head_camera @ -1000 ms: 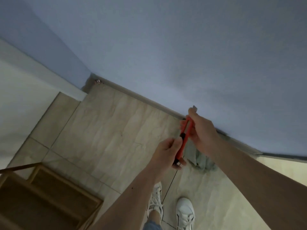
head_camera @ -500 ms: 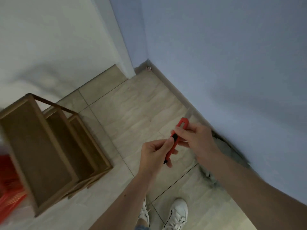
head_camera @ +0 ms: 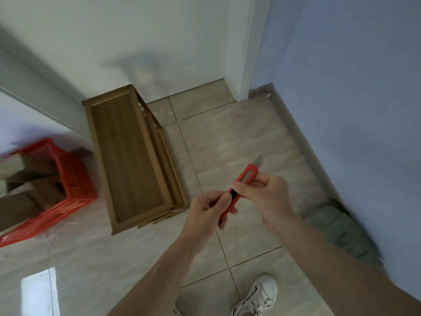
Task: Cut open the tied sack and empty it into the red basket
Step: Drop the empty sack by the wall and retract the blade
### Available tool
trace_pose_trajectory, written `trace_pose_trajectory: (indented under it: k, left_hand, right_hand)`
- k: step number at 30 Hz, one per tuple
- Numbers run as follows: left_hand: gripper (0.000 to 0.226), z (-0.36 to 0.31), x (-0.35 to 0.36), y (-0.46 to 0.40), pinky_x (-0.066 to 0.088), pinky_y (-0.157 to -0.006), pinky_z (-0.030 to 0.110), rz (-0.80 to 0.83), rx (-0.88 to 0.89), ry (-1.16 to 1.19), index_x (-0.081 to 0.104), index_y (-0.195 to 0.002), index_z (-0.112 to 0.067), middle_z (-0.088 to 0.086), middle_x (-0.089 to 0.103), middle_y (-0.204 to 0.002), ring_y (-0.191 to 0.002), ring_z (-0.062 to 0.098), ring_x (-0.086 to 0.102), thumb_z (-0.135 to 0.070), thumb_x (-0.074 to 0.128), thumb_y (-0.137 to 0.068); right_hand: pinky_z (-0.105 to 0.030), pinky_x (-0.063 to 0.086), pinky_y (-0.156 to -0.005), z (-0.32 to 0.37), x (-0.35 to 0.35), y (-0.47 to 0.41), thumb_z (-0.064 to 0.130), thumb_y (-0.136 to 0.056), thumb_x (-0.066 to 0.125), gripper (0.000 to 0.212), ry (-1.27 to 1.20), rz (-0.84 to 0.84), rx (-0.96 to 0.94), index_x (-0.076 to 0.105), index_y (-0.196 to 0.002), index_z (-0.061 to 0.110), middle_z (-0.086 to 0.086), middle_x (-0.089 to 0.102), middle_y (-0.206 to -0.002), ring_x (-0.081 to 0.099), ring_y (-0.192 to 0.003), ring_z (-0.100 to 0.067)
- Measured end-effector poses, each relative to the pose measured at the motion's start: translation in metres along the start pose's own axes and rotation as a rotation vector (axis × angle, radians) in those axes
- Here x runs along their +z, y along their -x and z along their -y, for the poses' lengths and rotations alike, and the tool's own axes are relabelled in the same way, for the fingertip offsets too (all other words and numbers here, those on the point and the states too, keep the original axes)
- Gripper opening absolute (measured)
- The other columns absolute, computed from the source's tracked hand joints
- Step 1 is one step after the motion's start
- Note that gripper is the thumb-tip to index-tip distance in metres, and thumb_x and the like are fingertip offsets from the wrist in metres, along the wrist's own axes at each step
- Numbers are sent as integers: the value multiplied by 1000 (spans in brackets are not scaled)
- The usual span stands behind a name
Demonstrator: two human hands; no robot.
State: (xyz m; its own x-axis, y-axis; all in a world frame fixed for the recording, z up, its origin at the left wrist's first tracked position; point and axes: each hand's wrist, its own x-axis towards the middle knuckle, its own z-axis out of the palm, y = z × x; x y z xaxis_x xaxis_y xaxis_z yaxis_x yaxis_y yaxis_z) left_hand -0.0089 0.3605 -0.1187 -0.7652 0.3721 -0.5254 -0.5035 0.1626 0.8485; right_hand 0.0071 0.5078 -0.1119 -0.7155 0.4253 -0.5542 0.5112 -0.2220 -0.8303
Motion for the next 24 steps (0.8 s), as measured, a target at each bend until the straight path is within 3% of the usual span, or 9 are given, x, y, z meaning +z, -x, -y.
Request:
trace_pose_trajectory:
  k: [4, 10, 14, 20, 24]
  left_hand:
    - [22, 4, -64, 21, 36, -44, 17, 1, 15, 46, 75, -101, -9, 6, 70, -70, -43, 10, 46, -12, 53, -101]
    - [24, 10, -156, 43, 37, -48, 15, 56, 10, 60, 71, -106, 0, 6, 69, -77, -48, 10, 47, -10, 49, -103]
    - [26, 15, -209, 53, 34, -51, 16, 117, 6, 27, 69, -106, 1, -6, 67, -69, -50, 9, 47, -10, 45, -105]
    - [28, 27, -264, 59, 33, -54, 19, 168, 9, 32, 67, -114, 0, 13, 66, -89, -57, 12, 47, -6, 40, -106]
    - [30, 38, -280, 62, 33, -54, 18, 188, -6, 79, 65, -120, -1, 9, 67, -92, -58, 11, 48, -5, 39, -106]
  right_hand:
    - [-26, 57, -70, -2, 62, 20, 1, -70, 85, 16, 37, 51, -10, 74, -80, 8, -4, 78, -75, 75, -73, -16]
    - [-26, 58, -68, -12, 149, 45, 1, -67, 87, 23, 74, 78, 0, 73, -85, 8, -3, 77, -77, 75, -74, -17]
    - [-20, 56, -61, -19, 198, 58, -2, -68, 86, 27, 54, 95, 9, 72, -90, 5, -5, 77, -81, 75, -74, -17]
    - [-27, 58, -62, -30, 250, 67, -4, -64, 88, 35, 91, 125, 21, 70, -91, 9, -3, 77, -84, 75, -75, -17]
    - [-23, 56, -54, -34, 266, 70, -5, -63, 89, 38, 117, 154, 12, 68, -92, 10, -3, 76, -86, 75, -73, -16]
